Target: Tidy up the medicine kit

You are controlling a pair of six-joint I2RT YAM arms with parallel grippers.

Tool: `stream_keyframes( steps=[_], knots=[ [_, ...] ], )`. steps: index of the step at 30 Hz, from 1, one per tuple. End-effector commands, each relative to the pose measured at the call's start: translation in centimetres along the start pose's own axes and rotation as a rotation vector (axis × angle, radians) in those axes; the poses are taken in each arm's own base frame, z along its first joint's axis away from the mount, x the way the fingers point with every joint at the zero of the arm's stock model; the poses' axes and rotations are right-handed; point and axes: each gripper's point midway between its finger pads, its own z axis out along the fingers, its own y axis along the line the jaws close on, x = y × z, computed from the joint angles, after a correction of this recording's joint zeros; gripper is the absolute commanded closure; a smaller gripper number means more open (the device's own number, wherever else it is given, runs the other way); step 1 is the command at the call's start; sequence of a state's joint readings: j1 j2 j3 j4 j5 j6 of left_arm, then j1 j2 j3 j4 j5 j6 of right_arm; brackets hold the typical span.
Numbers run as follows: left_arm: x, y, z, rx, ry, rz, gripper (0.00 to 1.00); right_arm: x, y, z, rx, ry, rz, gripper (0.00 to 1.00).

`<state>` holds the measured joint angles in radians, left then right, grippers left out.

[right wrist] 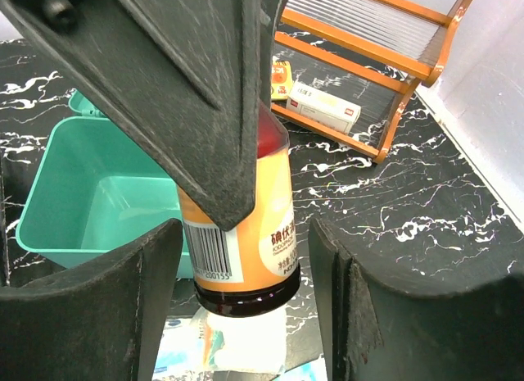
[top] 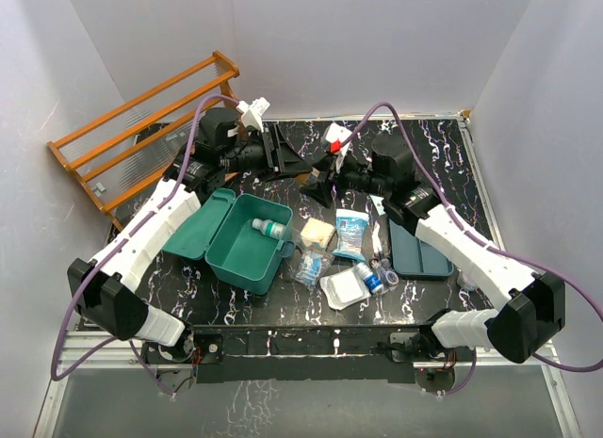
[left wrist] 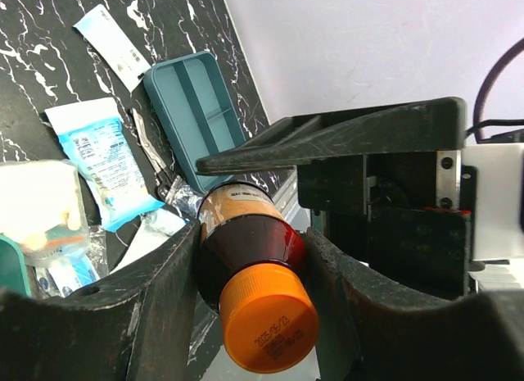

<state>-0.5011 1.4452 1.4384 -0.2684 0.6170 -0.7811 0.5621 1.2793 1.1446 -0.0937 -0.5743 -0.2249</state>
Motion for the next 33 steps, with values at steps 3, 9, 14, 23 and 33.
stream_keyframes(
  steps=[3,9,14,23,33],
  knots=[
    [0.0,-3.9,-3.1,0.095,-0.046,0.031,0.55,-2.3,-0.9,0.1,0.044,-0.041,-0.071,0.47],
    [0.4,-4.0,-3.8,0.086,-0.036,0.015,0.48,-2.9,-1.2,0.2,0.059,-0.059,-0.087,0.67],
    [-0.4,-3.6,-3.9,0.069,-0.117,-0.016,0.31,-4.0,-0.4,0.5,0.050,-0.121,-0.014,0.70],
    [-1.9,-1.9,-4.5,0.093,-0.346,-0.029,0.33,-4.3,2.4,2.4,0.007,-0.147,0.157,0.68],
    [-0.9,1.0,-5.0,0.040,-0.429,-0.072,0.41,-3.7,2.6,4.4,0.007,-0.118,0.364,0.67]
  ],
)
